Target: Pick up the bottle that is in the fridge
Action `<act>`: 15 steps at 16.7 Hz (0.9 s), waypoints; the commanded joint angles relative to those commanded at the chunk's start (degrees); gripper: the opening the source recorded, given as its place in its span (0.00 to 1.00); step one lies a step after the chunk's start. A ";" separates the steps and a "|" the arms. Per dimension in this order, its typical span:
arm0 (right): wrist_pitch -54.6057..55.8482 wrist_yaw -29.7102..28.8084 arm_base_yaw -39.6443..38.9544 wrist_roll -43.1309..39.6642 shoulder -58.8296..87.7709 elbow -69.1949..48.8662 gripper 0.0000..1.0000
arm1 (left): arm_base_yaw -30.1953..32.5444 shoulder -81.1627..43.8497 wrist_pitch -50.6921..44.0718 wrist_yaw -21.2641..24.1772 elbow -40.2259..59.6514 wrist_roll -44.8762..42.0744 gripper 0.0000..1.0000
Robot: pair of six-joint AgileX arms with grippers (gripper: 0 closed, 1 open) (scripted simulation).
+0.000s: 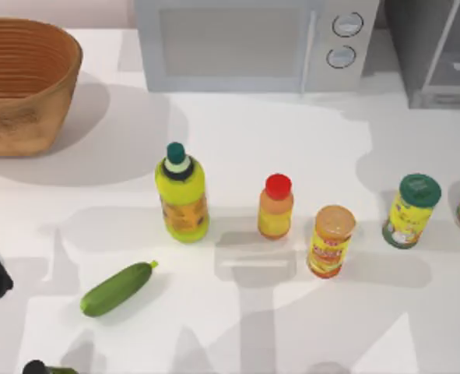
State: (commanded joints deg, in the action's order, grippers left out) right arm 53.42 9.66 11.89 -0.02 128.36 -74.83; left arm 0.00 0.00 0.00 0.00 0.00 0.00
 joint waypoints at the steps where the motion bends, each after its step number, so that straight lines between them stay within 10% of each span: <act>1: -1.30 0.00 0.01 -0.01 -0.99 -0.18 0.00 | 0.00 0.00 0.00 0.00 0.00 0.00 1.00; 15: 5.06 2.32 1.81 0.09 -12.96 19.25 0.00 | 0.00 0.00 0.00 0.00 0.00 0.00 1.00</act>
State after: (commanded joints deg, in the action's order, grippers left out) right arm 58.48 11.99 13.70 0.07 115.40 -55.58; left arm 0.00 0.00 0.00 0.00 0.00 0.00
